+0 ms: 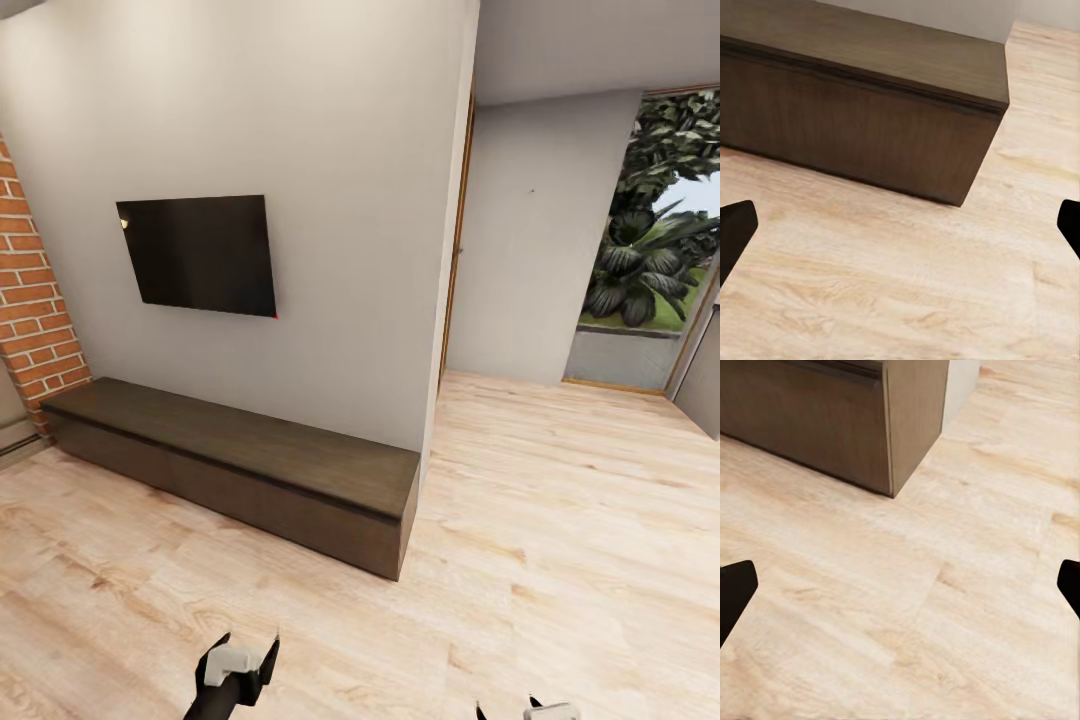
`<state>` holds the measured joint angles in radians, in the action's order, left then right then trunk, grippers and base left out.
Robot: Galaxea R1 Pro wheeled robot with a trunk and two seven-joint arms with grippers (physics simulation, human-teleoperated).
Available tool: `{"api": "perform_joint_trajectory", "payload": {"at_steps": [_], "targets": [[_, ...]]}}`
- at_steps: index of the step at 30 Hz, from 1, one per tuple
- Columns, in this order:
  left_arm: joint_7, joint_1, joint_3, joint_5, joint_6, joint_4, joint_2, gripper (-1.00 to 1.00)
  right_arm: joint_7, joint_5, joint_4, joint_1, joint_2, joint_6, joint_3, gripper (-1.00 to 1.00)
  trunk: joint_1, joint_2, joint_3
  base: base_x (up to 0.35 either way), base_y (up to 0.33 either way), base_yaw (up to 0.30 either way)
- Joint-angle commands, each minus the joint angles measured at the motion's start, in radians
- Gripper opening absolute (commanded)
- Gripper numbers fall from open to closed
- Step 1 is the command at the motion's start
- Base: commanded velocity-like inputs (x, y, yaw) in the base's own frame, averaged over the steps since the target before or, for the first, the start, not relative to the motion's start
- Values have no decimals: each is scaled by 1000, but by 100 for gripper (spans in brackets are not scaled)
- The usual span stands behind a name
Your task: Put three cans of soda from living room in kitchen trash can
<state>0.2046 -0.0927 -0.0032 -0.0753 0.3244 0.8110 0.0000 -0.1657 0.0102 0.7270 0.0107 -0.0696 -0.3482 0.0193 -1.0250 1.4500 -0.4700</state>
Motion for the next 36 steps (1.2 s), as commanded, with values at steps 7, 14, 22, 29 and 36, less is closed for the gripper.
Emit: {"api": "perform_joint_trajectory", "payload": {"at_steps": [7, 14, 22, 29, 36], "targets": [[-2, -2, 1, 1, 1, -143, -1, 100, 7, 2, -45, 1, -3, -2, 0, 100, 0, 0, 0, 0, 0, 0], [-2, -2, -1, 6, 1, -168, -1, 100, 9, 2, -57, 1, -5, -2, 1, 100, 0, 0, 0, 0, 0, 0], [-2, -2, 0, 11, 1, -177, 4, 100, 10, 2, -64, 2, -6, -2, 1, 100, 0, 0, 0, 0, 0, 0], [-2, -2, -2, 10, 1, -177, 23, 100, 11, 2, -71, 2, -2, -2, 1, 100, 0, 0, 0, 0, 0, 0], [-2, -2, -3, 12, 1, -179, 23, 100, 11, 2, -72, 2, -2, -2, 1, 100, 0, 0, 0, 0, 0, 0]]}}
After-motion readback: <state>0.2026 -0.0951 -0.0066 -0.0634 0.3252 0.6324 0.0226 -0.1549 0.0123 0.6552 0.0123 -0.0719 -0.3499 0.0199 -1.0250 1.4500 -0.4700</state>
